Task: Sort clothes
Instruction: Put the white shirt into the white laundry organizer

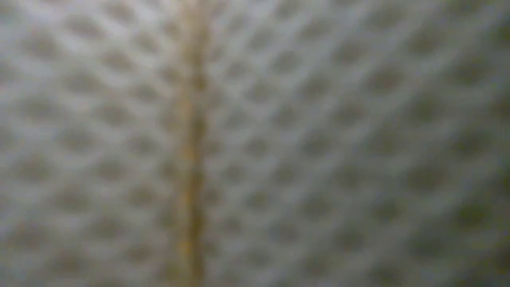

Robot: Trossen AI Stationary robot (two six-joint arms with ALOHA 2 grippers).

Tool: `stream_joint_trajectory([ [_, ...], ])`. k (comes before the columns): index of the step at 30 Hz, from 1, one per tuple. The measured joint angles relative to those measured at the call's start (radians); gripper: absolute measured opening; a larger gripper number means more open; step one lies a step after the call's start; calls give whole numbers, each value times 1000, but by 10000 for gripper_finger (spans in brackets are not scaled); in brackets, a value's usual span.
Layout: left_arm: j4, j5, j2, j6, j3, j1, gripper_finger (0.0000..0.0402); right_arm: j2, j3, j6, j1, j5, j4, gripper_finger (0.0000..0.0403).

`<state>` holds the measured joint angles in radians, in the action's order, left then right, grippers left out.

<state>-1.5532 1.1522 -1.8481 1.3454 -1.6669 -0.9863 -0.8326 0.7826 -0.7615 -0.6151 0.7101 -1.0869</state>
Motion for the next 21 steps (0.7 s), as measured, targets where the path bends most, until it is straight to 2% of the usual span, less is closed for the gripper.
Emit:
stream_joint_trajectory([
  [21, 0, 10, 0, -2, 0, 0, 265, 0, 0, 39, 0, -1, 41, 13],
])
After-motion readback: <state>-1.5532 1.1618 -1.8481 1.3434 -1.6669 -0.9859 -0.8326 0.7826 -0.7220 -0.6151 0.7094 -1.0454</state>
